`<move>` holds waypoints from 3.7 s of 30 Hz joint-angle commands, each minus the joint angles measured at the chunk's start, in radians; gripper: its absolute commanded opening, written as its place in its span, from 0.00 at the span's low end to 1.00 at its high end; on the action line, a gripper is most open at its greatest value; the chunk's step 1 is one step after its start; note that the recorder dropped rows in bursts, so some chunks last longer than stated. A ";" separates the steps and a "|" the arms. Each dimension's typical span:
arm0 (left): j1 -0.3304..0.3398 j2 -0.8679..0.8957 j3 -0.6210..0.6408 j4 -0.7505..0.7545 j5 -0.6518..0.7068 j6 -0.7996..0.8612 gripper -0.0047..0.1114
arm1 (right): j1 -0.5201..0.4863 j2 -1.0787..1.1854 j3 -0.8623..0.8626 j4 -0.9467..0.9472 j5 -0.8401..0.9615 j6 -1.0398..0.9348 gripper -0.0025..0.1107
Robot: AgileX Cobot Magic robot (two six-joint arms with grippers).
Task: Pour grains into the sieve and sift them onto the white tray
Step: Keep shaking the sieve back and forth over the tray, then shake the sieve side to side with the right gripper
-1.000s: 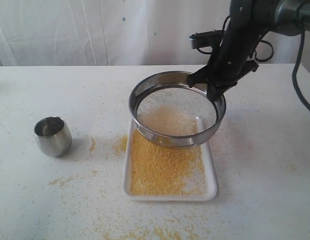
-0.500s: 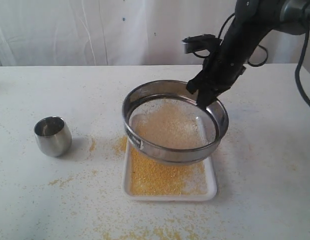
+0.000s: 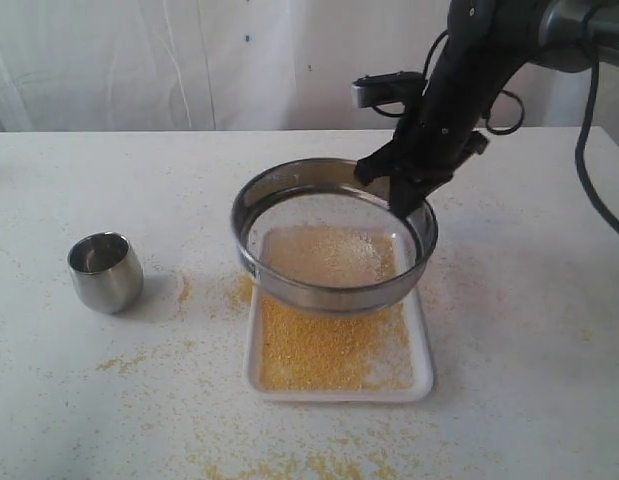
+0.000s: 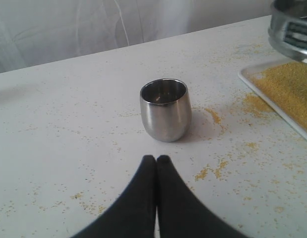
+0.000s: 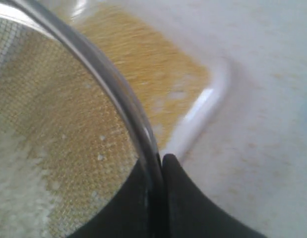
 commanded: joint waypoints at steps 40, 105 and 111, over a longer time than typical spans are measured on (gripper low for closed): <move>0.003 -0.005 0.003 -0.005 0.000 0.000 0.04 | -0.006 -0.017 -0.004 0.161 0.063 -0.245 0.02; 0.003 -0.005 0.003 -0.005 0.000 0.000 0.04 | -0.017 -0.034 0.004 -0.177 -0.105 0.324 0.02; 0.003 -0.005 0.003 -0.005 0.000 0.000 0.04 | -0.006 -0.034 0.004 0.176 0.047 -0.274 0.02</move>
